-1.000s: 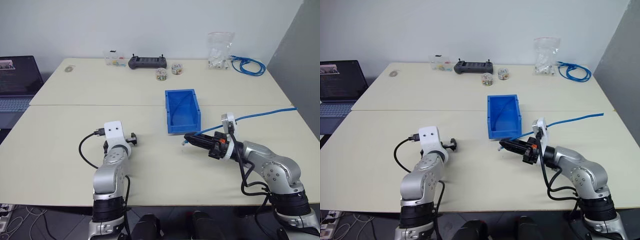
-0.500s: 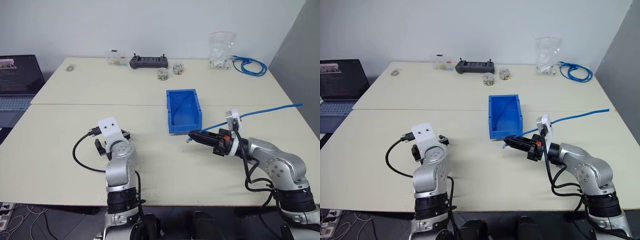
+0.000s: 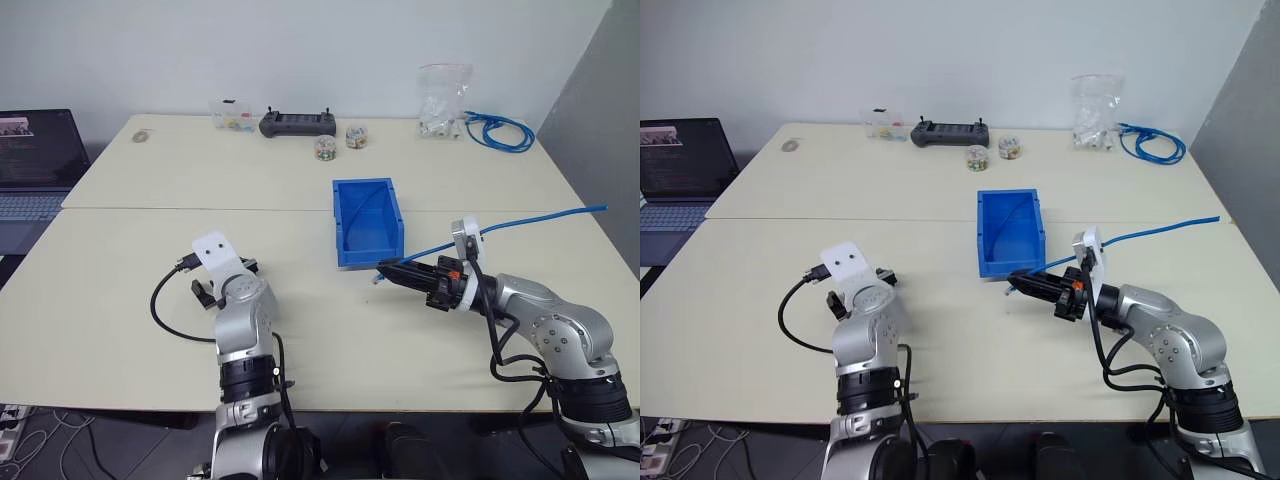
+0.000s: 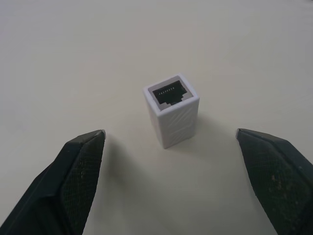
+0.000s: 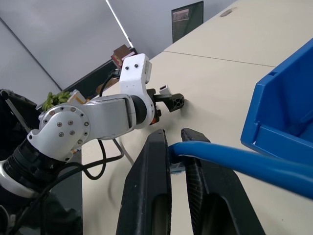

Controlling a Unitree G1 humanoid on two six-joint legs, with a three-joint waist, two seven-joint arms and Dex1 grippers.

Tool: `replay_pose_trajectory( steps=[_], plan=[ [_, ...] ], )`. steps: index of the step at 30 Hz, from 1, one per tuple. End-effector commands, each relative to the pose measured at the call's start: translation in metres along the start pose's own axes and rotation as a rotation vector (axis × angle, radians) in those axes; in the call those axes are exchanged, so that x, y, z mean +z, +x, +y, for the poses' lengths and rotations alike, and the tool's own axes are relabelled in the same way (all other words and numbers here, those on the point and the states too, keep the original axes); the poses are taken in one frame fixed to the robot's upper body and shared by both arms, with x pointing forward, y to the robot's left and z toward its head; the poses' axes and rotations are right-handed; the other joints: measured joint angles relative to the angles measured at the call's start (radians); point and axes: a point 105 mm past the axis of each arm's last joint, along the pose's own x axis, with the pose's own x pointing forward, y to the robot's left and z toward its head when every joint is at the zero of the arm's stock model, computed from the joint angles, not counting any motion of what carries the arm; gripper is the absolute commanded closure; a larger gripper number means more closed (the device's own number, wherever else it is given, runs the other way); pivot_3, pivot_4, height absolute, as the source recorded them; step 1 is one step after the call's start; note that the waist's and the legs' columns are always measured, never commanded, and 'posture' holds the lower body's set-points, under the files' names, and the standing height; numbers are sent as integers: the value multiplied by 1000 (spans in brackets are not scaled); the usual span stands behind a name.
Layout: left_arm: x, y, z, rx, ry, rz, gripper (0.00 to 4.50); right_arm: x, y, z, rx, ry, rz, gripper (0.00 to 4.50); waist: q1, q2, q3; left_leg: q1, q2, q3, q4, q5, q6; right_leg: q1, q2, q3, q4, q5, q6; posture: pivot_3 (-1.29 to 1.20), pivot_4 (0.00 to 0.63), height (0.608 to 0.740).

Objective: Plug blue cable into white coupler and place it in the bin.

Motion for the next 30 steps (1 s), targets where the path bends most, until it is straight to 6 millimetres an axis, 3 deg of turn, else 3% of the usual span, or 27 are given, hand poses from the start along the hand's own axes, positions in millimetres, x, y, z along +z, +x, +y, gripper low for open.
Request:
replay_pose_trajectory(
  steps=[1,7,14,24,27,30],
  plan=[
    [10,3,-3,-8,-55,-17,0,11,-1,4,15,-48,-16,4374,-1,0,0,0,0,1,0,0,0,0,0,0,0,0,0,0,150,740],
    [15,8,-4,-11,-77,-21,0,11,-1,4,16,-48,-13,4375,-1,0,0,0,0,1,0,0,0,0,0,0,0,0,0,0,150,740],
    [11,11,0,10,-76,-10,1273,10,-2,4,15,-47,-12,4375,-1,0,0,0,0,1,0,0,-1,0,0,0,0,0,0,0,150,740],
    [7,13,5,22,-58,-8,3591,9,-2,4,12,-45,-14,4375,-1,0,0,0,0,1,0,0,-1,0,0,0,0,0,0,0,150,740],
    [10,13,10,-15,-30,-33,3654,9,-2,5,9,-46,-14,4375,-2,0,0,0,0,2,0,0,-1,0,0,0,0,0,0,0,150,740],
    [20,5,2,-247,63,-127,3654,8,-4,4,-3,-51,-12,4375,-7,0,0,1,1,2,-1,0,-1,-1,0,1,0,0,0,0,150,740]
  ],
)
